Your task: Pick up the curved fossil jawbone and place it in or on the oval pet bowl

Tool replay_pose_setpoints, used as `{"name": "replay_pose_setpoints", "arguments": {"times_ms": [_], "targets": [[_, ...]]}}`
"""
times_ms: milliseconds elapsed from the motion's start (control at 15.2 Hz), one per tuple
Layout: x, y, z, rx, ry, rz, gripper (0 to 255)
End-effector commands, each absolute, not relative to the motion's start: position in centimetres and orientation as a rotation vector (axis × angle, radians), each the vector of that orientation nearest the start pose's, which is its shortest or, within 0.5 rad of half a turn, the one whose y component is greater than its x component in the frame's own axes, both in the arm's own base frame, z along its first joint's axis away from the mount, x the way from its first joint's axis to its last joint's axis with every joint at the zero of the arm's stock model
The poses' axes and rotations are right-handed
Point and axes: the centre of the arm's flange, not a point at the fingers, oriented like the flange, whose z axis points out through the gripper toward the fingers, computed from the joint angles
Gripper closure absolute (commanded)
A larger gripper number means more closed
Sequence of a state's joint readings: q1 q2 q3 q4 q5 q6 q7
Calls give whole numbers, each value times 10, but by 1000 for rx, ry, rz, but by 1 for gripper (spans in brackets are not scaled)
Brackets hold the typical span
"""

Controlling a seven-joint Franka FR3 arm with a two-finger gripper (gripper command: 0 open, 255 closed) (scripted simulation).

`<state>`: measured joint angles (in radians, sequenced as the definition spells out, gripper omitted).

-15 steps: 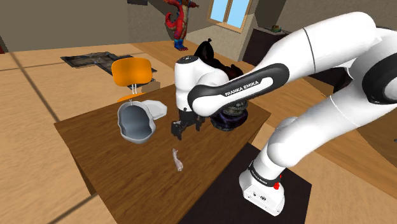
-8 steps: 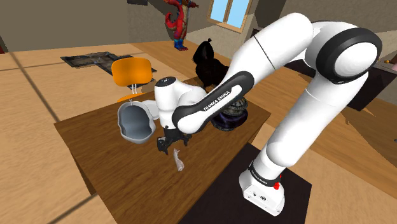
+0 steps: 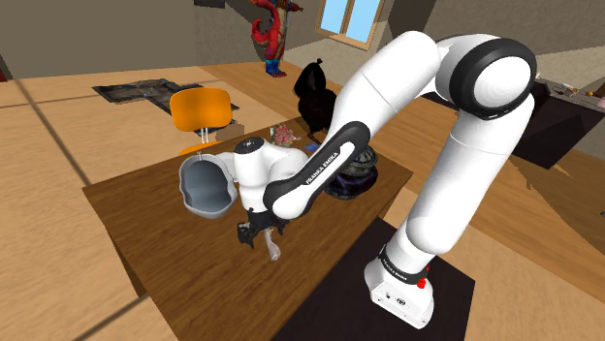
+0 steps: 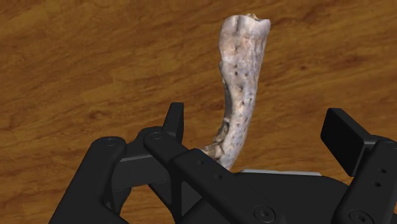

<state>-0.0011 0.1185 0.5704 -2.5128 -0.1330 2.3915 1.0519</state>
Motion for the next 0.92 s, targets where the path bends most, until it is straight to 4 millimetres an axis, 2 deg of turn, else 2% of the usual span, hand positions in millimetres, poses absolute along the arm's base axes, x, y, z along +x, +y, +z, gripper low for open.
{"name": "replay_pose_setpoints", "arguments": {"times_ms": [0, 462, 528, 858], "targets": [[368, 239, 218, -3245, 609, 229, 0], [368, 239, 218, -3245, 609, 229, 0], [368, 239, 218, -3245, 609, 229, 255], [368, 239, 218, -3245, 609, 229, 255]]}}
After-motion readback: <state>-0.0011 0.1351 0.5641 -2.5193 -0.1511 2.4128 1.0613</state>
